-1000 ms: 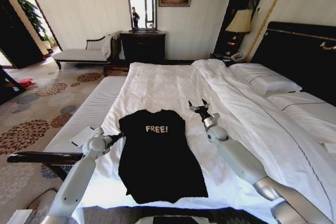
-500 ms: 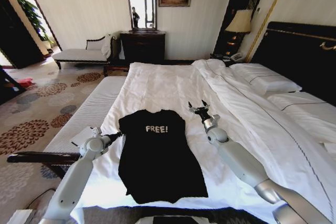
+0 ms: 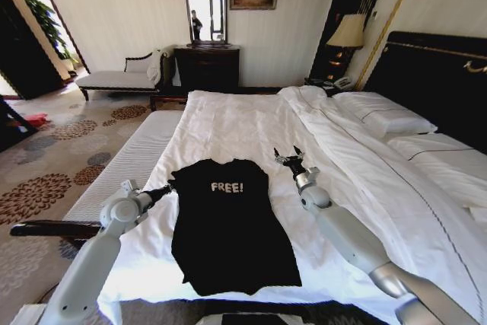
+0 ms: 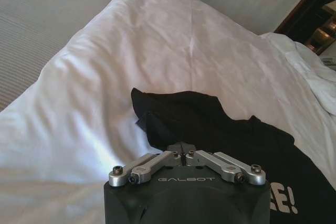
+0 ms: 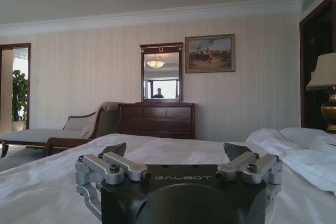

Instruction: Fold the clothes on the bed.

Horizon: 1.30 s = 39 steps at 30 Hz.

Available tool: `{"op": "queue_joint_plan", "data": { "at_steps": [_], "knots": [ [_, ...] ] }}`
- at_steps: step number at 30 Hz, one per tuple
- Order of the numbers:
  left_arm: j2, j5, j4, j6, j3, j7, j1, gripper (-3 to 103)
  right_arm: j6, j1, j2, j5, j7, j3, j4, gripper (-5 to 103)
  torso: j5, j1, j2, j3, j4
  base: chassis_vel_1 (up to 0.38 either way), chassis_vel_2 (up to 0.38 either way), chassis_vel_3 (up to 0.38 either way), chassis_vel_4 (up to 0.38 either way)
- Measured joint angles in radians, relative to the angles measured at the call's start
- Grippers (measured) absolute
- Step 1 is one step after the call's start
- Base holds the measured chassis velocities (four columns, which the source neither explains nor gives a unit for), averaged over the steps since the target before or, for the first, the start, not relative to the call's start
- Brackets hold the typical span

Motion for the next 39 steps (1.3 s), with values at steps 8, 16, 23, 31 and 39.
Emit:
{"op": "queue_joint_plan", "data": {
  "at_steps": [8, 16, 23, 31, 39],
  "knots": [
    [0.021, 0.004, -0.034, 0.013, -0.012, -0.043, 0.031, 0, 0.000, -0.011, -0.001, 0.001, 0.000, 0.012, 0.007, 100, -0.0003, 0.000, 0.000, 0.000, 0.0000, 0.000, 0.000, 0.000, 0.000],
    [0.029, 0.035, -0.047, 0.028, -0.031, -0.064, 0.076, 0, -0.001, -0.024, -0.006, 0.001, -0.004, 0.026, 0.009, 100, 0.0000, 0.000, 0.000, 0.000, -0.0001, 0.000, 0.000, 0.000, 0.000],
    [0.015, 0.063, -0.079, 0.030, -0.036, -0.067, 0.135, 0, -0.002, -0.018, -0.004, 0.004, -0.004, 0.019, 0.011, 100, -0.0003, 0.000, 0.000, 0.000, -0.0001, 0.000, 0.000, 0.000, 0.000],
    [-0.027, 0.057, -0.151, -0.028, -0.121, -0.015, 0.213, 24, -0.003, -0.019, 0.010, -0.001, -0.004, 0.004, 0.002, 100, 0.0001, 0.000, 0.000, 0.000, 0.0003, 0.000, 0.000, 0.000, 0.000],
    [-0.083, 0.009, -0.015, -0.074, -0.121, 0.018, 0.129, 52, -0.004, -0.011, 0.009, -0.001, -0.001, -0.014, -0.006, 100, -0.0001, 0.000, 0.000, 0.000, -0.0001, 0.000, 0.000, 0.000, 0.000]
  ]
}}
